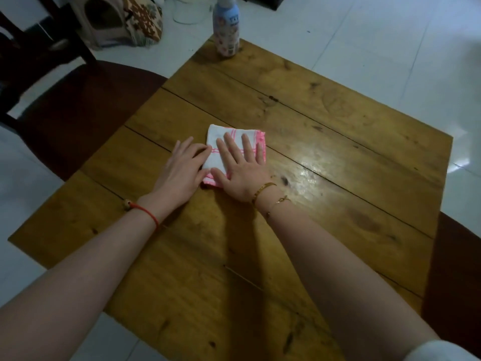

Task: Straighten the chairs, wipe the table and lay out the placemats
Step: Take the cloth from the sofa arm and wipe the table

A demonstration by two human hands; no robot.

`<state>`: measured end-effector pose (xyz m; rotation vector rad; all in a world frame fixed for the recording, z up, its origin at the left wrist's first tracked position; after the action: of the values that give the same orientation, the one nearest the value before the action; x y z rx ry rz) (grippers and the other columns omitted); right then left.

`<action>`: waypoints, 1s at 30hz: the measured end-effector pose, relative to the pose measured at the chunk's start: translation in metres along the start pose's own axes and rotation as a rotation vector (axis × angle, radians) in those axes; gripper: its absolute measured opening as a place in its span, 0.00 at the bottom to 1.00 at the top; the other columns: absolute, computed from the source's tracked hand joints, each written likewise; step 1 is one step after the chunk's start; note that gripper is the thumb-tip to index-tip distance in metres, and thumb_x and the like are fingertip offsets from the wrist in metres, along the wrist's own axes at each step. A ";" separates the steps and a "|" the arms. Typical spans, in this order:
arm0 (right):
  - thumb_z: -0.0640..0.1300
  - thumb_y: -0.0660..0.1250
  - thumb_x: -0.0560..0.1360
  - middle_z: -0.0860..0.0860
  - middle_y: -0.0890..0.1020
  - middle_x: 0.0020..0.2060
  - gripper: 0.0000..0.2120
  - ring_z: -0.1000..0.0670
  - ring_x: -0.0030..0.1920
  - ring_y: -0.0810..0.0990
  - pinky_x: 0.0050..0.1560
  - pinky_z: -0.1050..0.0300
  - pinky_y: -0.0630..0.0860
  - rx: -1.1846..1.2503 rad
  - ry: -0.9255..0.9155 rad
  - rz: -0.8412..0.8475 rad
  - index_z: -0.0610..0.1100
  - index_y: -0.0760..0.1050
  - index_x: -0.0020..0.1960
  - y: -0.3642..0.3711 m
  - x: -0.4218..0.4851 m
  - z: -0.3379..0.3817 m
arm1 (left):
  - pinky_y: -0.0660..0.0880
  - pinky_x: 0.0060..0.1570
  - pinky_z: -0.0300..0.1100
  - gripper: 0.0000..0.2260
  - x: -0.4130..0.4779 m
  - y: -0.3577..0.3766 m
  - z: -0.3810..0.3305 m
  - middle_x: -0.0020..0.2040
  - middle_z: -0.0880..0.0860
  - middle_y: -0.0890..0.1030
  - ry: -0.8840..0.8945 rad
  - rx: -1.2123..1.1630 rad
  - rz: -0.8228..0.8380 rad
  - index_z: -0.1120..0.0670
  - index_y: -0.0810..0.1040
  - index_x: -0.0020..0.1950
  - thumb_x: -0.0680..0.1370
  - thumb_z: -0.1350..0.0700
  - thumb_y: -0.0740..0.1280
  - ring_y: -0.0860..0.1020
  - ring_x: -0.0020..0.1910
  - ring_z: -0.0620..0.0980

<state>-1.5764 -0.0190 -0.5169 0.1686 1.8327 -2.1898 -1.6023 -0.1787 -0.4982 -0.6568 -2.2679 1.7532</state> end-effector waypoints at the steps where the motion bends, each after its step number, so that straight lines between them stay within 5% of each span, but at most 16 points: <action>1: 0.67 0.40 0.79 0.54 0.39 0.79 0.34 0.44 0.78 0.34 0.75 0.36 0.35 -0.004 0.000 -0.009 0.54 0.38 0.80 -0.002 0.005 -0.005 | 0.48 0.78 0.52 0.24 0.007 -0.001 -0.001 0.76 0.53 0.64 0.015 -0.005 -0.009 0.54 0.62 0.78 0.82 0.54 0.60 0.53 0.79 0.54; 13: 0.66 0.41 0.79 0.54 0.36 0.79 0.34 0.43 0.78 0.33 0.75 0.37 0.34 0.041 0.185 -0.039 0.54 0.35 0.79 -0.014 -0.025 -0.106 | 0.47 0.78 0.50 0.24 0.068 0.016 -0.093 0.76 0.51 0.63 0.183 -0.077 0.035 0.53 0.62 0.78 0.81 0.55 0.62 0.51 0.79 0.53; 22: 0.67 0.40 0.79 0.54 0.35 0.78 0.34 0.43 0.76 0.30 0.75 0.37 0.33 0.070 0.194 -0.021 0.55 0.34 0.79 0.009 -0.106 -0.078 | 0.44 0.74 0.45 0.25 -0.011 0.033 -0.112 0.76 0.49 0.62 0.144 -0.139 0.065 0.51 0.61 0.78 0.81 0.55 0.63 0.50 0.79 0.50; 26: 0.66 0.41 0.79 0.53 0.35 0.78 0.34 0.42 0.76 0.29 0.75 0.35 0.36 0.091 0.170 -0.013 0.54 0.34 0.79 0.024 -0.138 -0.055 | 0.53 0.75 0.51 0.25 -0.052 0.034 -0.116 0.75 0.48 0.63 0.049 -0.233 0.109 0.52 0.65 0.76 0.80 0.58 0.65 0.51 0.79 0.50; 30: 0.66 0.41 0.79 0.53 0.35 0.78 0.34 0.42 0.76 0.29 0.75 0.36 0.35 0.083 0.152 -0.017 0.54 0.35 0.79 0.036 -0.172 -0.033 | 0.68 0.68 0.47 0.16 -0.078 0.032 -0.121 0.63 0.51 0.75 -0.047 -0.314 0.022 0.53 0.74 0.66 0.78 0.59 0.66 0.67 0.69 0.50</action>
<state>-1.4051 0.0318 -0.5117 0.3462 1.8274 -2.3239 -1.4763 -0.1037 -0.4867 -0.7040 -2.6053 1.4469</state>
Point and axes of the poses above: each hand's wrist, its own x-axis towards the middle knuckle, its own y-axis out of the palm, z = x × y, the point moved 1 cm from there along x, towards the middle knuckle
